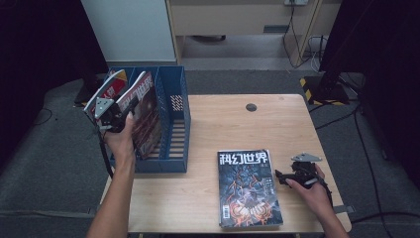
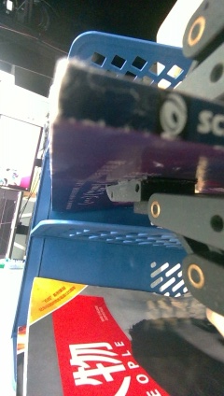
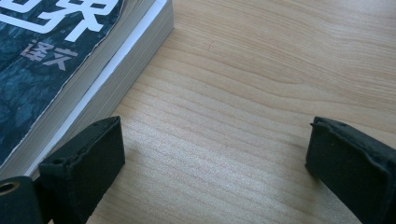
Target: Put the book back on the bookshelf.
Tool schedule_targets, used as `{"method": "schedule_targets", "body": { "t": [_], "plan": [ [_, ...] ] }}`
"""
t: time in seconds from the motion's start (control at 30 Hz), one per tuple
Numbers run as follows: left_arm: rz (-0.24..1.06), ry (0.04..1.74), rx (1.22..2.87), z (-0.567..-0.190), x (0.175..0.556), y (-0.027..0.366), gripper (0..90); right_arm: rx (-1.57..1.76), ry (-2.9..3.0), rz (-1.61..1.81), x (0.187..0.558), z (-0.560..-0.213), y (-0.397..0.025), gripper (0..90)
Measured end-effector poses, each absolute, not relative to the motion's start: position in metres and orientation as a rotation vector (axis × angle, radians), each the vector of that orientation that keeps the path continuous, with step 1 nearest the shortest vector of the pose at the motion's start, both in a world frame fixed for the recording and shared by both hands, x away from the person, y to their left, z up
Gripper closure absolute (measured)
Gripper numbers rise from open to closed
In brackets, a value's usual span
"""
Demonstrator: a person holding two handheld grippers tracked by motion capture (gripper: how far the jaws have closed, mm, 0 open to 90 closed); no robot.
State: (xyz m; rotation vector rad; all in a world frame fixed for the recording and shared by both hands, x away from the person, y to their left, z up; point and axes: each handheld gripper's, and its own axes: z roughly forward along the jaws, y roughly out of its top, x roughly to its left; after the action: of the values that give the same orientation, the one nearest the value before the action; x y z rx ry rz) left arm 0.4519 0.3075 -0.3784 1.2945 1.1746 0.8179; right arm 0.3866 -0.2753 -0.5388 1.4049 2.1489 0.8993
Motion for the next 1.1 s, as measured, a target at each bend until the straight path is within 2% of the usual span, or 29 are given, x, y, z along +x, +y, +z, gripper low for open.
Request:
{"method": "schedule_targets", "body": {
  "t": [0.7, 1.1],
  "plan": [
    [0.849, 1.134, 1.292, -0.382, 0.4507, 0.3076, 83.2, 1.405, 2.142, 0.899, 0.3864, -0.539, -0.275, 4.6],
    [0.826, 1.119, 1.252, -0.3831, 0.4491, 0.3139, 83.0, 1.407, 2.139, 0.898, 0.3861, -0.5391, -0.2748, 4.6]
  ]
}}
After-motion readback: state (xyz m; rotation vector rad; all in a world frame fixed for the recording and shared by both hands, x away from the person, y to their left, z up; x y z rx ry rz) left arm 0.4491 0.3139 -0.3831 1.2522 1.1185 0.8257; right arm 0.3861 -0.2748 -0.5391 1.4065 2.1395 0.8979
